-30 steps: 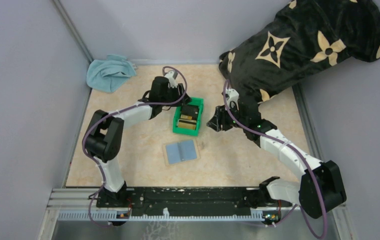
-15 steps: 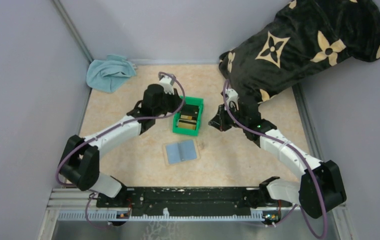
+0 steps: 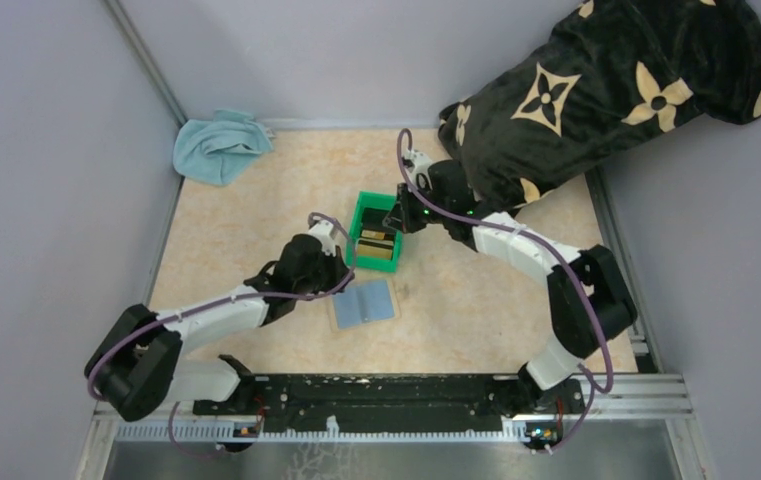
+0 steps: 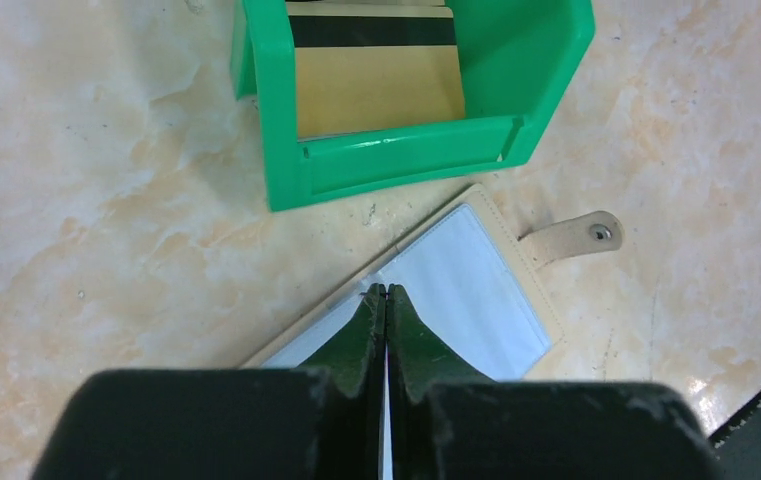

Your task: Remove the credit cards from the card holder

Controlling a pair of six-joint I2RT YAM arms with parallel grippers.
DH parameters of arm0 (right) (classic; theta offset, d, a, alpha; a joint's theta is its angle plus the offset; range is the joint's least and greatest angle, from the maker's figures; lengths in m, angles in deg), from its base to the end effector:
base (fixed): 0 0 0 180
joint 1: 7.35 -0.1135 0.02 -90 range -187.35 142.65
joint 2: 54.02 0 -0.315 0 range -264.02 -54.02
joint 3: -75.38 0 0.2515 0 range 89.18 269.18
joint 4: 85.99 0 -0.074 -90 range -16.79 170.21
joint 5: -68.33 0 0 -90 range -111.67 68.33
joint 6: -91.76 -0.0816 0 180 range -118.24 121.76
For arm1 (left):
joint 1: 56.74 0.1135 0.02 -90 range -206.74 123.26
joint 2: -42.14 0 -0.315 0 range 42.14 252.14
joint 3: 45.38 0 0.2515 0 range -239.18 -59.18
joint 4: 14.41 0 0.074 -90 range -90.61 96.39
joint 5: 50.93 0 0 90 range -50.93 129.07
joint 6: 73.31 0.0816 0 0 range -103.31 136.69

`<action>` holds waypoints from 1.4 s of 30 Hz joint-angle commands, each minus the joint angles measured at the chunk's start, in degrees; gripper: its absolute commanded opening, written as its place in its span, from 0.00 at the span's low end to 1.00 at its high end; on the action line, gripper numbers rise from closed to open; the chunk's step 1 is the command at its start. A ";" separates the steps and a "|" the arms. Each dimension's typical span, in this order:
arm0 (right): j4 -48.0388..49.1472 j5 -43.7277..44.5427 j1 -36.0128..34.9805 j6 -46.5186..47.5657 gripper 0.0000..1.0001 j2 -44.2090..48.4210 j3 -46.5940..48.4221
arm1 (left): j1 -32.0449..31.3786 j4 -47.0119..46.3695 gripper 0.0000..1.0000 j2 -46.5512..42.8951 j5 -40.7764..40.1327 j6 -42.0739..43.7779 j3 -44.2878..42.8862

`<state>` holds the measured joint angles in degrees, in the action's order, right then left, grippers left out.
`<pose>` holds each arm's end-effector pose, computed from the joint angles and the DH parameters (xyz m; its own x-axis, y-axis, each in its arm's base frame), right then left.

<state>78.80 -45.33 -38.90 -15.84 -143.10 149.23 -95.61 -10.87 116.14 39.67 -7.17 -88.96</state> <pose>0.3117 0.2298 0.2870 -0.6456 -0.0714 -0.7603 -0.6073 0.6516 0.4545 0.2168 -0.1758 0.2020 -0.6543 0.0079 -0.7562 0.4041 0.8488 -0.3409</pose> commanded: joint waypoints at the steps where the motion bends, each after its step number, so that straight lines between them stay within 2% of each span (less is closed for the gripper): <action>1: 2.43 -0.28 -1.46 -0.19 0.00 -3.92 7.16 | 0.11 -0.82 0.04 -4.69 -0.96 -1.13 1.81; 4: 3.85 -1.05 -2.95 -0.06 0.00 -2.65 4.66 | 0.11 -0.24 0.02 -5.98 1.55 -2.58 3.08; 10: 6.36 -0.53 -7.42 0.13 0.01 3.73 -6.82 | 0.02 -5.31 0.00 -4.54 4.69 -5.76 11.20; 13: 6.56 1.52 -10.16 0.10 0.06 7.69 -11.98 | -0.13 -8.23 0.00 -3.26 5.95 -7.13 14.17; 15: 7.18 2.50 -11.35 -0.92 0.14 10.70 -15.56 | -0.23 -9.07 0.00 -2.68 6.30 -7.78 15.44; 18: 8.86 3.72 -11.78 -2.65 0.33 13.30 -20.65 | -0.50 -9.49 0.00 -2.27 6.11 -8.47 16.78; 20: 10.13 4.73 -11.78 -3.63 0.40 13.78 -23.48 | -0.59 -9.60 0.00 -1.92 5.85 -8.48 17.17; 23: 12.26 4.79 -11.89 -4.82 0.45 12.86 -25.96 | -0.59 -9.26 0.00 -1.44 5.67 -8.36 17.13; 42: 18.03 7.24 -17.20 -5.17 0.43 -0.89 -24.64 | -0.68 -10.36 0.00 0.25 5.77 -9.63 17.11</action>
<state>93.07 -38.70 -54.16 -20.89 -141.22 122.41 -95.65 -24.92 114.67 45.03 -16.76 -73.60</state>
